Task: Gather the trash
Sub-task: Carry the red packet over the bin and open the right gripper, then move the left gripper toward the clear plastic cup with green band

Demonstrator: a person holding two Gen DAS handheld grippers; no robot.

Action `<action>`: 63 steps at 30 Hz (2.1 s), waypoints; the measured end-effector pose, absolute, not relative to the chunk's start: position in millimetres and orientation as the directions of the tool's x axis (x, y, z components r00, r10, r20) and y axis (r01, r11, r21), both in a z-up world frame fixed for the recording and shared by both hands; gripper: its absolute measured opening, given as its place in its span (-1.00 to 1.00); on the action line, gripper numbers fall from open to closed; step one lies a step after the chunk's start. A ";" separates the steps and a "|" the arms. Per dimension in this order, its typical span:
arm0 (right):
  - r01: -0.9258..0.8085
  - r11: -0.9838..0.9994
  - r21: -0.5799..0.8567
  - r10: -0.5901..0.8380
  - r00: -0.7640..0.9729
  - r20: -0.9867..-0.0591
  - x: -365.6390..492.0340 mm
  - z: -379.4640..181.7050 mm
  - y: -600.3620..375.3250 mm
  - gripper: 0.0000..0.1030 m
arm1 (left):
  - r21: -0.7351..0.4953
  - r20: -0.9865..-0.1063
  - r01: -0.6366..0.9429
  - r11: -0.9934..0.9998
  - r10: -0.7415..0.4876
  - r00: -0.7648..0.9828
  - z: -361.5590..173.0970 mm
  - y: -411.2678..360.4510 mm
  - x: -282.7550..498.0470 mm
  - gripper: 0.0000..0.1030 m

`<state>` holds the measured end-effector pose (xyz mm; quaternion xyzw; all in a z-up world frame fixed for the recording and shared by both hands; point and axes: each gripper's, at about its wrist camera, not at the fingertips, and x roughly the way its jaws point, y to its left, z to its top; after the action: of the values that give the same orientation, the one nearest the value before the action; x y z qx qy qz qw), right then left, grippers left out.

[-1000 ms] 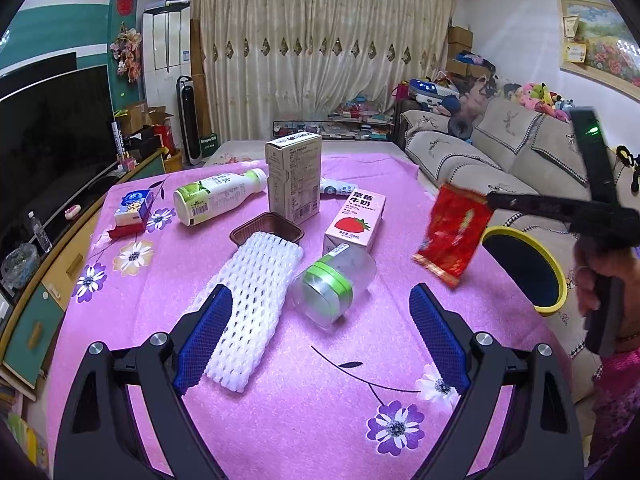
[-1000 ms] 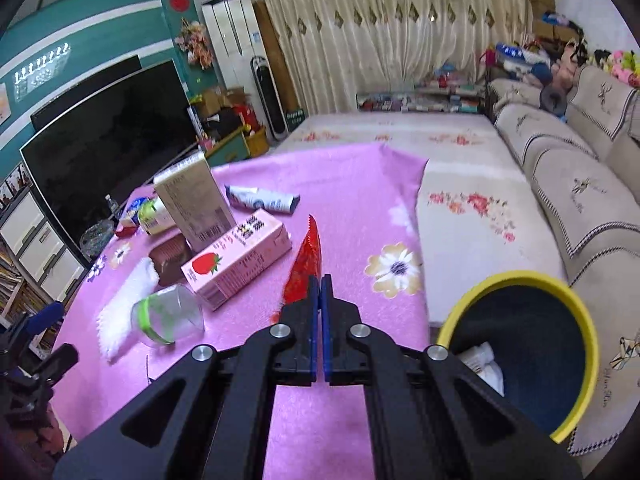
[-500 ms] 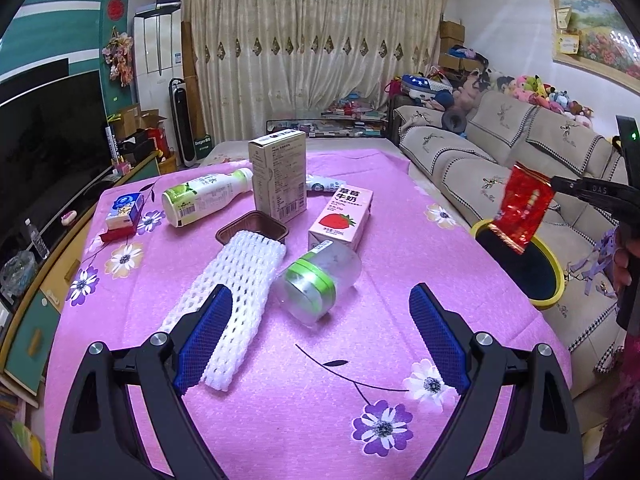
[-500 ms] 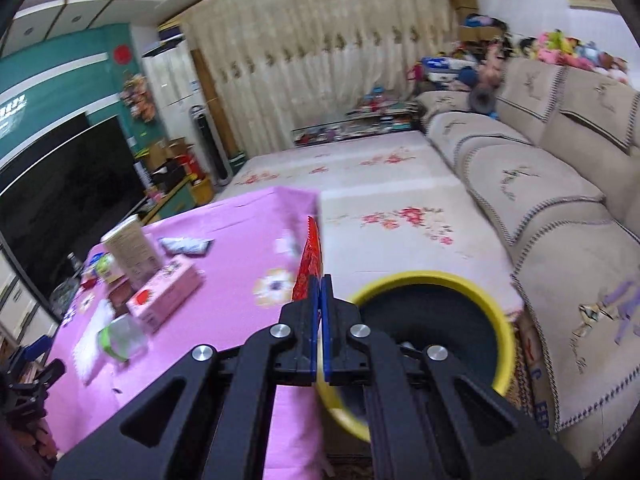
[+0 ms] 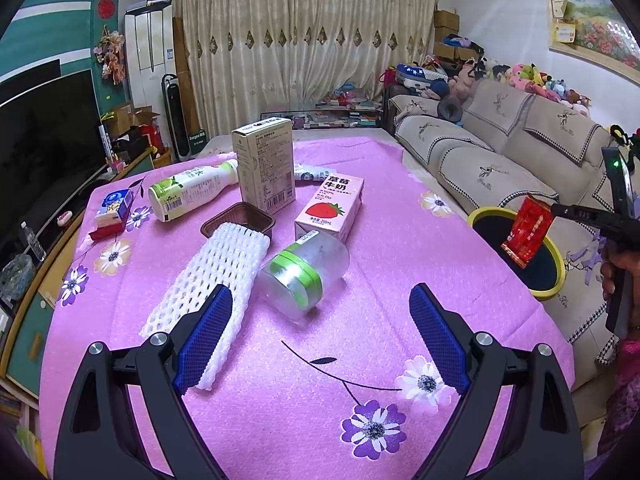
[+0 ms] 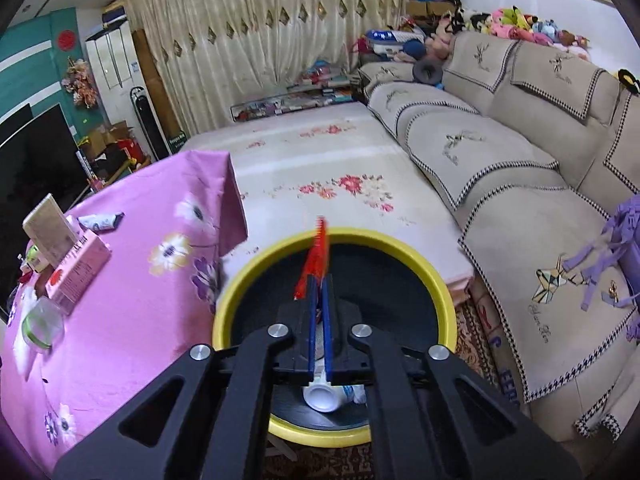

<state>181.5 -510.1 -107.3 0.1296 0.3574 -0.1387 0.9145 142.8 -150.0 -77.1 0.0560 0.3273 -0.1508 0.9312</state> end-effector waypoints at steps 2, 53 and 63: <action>0.349 0.926 0.143 -0.158 0.704 -0.692 182.3 -110.9 -510.3 -0.82 | 0.007 -0.628 0.316 0.949 -0.242 0.740 -77.9 -149.8 143.9 0.73; 0.280 0.933 0.225 -0.039 0.701 -0.712 185.4 -133.3 -504.5 -0.62 | 0.039 -0.752 0.504 0.863 -0.306 0.583 -127.3 -188.4 258.6 0.72; 0.273 0.934 0.230 -0.023 0.688 -0.725 187.0 -140.7 -506.0 -0.61 | 0.073 -0.786 0.562 0.824 -0.299 0.541 -137.7 -195.0 260.6 0.55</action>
<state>187.0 -506.0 -140.7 0.1618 0.3862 -0.0817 0.9044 260.6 -195.0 -137.7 0.1607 0.4093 -0.2493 0.8629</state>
